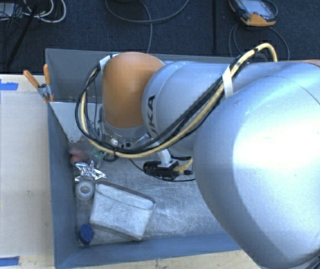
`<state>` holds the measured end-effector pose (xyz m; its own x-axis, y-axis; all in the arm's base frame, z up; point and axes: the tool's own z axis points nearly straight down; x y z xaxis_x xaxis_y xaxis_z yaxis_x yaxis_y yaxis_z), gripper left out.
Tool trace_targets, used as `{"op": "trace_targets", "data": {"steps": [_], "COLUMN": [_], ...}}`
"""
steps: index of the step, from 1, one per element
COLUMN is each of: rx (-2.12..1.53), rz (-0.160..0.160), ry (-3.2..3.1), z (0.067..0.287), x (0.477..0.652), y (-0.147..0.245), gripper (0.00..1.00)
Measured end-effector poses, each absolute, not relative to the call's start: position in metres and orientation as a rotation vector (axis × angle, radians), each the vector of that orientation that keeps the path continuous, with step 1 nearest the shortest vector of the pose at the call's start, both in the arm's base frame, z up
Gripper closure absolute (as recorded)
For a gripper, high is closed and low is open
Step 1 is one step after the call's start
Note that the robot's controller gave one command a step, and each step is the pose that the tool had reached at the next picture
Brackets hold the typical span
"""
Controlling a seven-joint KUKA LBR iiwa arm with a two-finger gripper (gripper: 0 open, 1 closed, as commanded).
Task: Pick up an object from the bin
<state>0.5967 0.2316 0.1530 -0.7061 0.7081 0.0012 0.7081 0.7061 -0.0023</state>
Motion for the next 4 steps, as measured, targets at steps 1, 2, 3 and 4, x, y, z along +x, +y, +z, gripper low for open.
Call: {"op": "trace_targets", "data": {"steps": [1, 2, 3, 4], "rx": [-1.198, -1.043, -1.04, -1.074], "rz": [0.005, 0.001, -0.011, -0.002], "ry": [-2.902, -2.961, -2.964, -2.954], "z": [0.152, 0.075, 0.078, 0.127], "x": [0.596, 0.594, 0.595, 0.589], "y": [0.232, 0.234, 0.238, 0.238], "gripper": [0.0, 0.0, 1.0, 1.0]}}
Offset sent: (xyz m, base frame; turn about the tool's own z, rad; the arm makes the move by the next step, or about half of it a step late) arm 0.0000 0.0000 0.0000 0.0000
